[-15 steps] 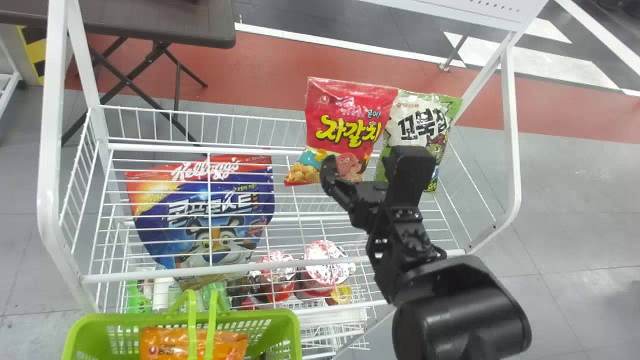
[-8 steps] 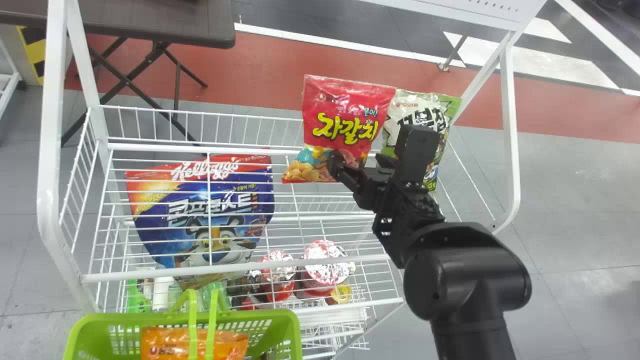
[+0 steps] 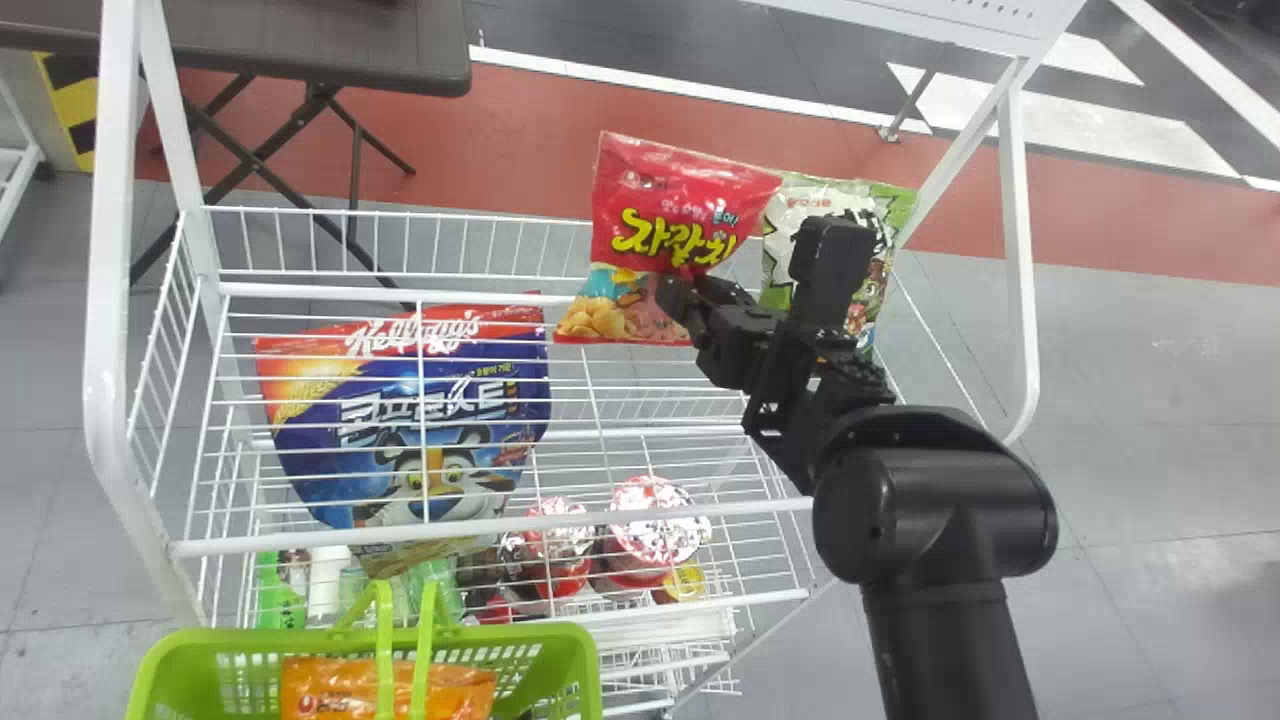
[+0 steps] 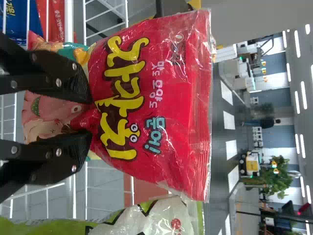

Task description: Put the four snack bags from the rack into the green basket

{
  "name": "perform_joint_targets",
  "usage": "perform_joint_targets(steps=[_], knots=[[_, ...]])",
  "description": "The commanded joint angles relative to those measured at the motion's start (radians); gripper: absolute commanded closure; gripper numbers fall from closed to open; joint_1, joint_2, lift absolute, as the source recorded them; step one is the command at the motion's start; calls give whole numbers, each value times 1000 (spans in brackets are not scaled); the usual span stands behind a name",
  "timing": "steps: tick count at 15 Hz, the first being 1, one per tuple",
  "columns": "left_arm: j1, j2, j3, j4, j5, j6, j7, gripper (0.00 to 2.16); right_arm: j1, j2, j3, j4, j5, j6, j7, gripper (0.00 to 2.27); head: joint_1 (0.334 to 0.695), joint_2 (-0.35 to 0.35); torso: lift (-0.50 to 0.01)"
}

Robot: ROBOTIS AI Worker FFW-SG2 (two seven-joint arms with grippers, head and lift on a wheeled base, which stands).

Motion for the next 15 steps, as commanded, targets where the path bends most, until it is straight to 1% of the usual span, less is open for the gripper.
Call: perform_joint_targets(steps=[1, 4, 7, 10, 11, 12, 14, 15], knots=[[2, -1, 2, 1, 0, 0, -1, 1649, 57, 2, -1, -44, -10, -45, 0, 2226, 695, -350, -8], [0, -1, -3, -5, 0, 0, 1, 1649, 177, 5, -27, -176, -33, -42, -5, 2226, 695, -350, -8], [-3, -3, -3, -5, 0, 3, 2, 1649, 324, 8, -53, -374, -41, 38, -8, 2226, 695, -350, -8], [-1, -1, 0, -7, 2, 6, 2, 1649, 493, 8, -102, -605, -110, 167, -2, 2226, 695, -350, -8], [-1, -1, 5, -7, 5, 6, 2, 1649, 557, 11, -120, -690, -138, 246, 9, 2226, 695, -350, -8], [-1, -1, 9, -7, 8, 3, 1, 1649, 594, 26, -155, -760, -176, 388, 40, 2226, 695, -350, -8], [7, -1, 20, -7, 11, 0, 1, 1649, 617, 40, -217, -814, -265, 676, 98, 2226, 695, -350, -8], [10, -5, 25, -5, 12, 0, 1, 1649, 621, 49, -232, -834, -287, 802, 132, 2226, 695, -350, -8]])
